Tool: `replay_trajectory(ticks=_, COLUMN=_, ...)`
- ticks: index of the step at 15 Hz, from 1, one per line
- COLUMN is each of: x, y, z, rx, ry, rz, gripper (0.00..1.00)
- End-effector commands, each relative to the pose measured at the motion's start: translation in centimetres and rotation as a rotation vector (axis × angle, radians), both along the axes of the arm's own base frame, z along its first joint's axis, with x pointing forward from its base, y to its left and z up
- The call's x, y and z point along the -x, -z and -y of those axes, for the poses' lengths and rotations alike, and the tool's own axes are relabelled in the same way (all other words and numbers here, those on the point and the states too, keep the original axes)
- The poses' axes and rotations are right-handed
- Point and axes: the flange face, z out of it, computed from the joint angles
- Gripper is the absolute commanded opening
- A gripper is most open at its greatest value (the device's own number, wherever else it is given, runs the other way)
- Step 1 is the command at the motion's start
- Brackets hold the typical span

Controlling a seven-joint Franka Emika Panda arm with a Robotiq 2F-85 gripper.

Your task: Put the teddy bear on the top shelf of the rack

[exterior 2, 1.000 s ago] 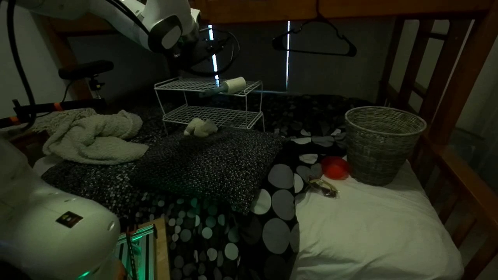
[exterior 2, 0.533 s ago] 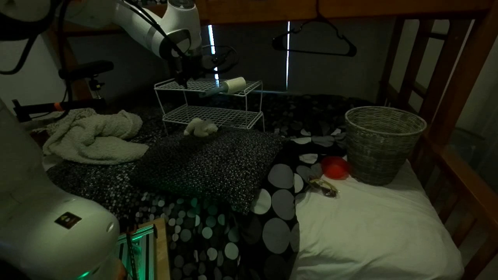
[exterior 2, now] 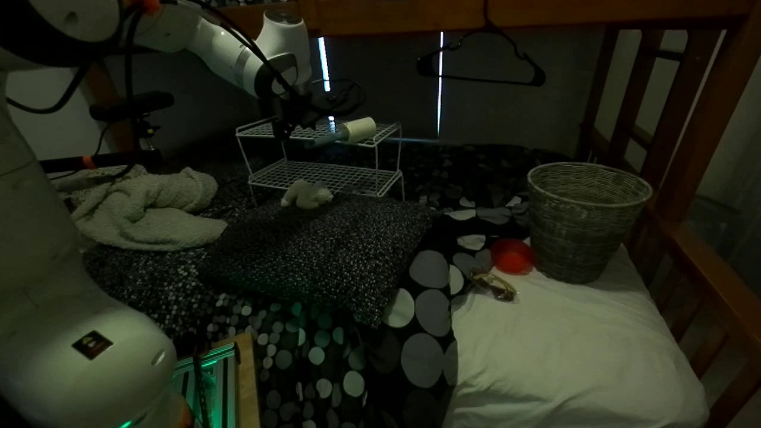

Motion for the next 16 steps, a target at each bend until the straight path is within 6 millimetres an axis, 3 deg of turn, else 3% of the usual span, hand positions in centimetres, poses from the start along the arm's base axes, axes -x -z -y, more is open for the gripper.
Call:
replay_trajectory(ticks=1, x=0.0, y=0.2, z=-0.2, rx=0.064, ry=0.058, rz=0.02, gripper=1.0)
replay_trajectory(ticks=4, x=1.7, y=-0.4, z=-0.6, rx=0.199, ry=0.135, rz=0.008, gripper=1.0)
replay_trajectory(ticks=9, x=6.2, y=-3.4, z=-4.6, rx=0.183, ry=-0.02, rz=-0.052, gripper=1.0)
replay_trajectory(ticks=11, x=6.4, y=-2.3, z=-5.4, rx=0.269, ry=0.001, rz=-0.094, gripper=1.0)
replay_trajectory(ticks=16, x=5.8, y=3.2, z=-7.4, rx=0.483, ry=0.095, rz=-0.075, gripper=1.0)
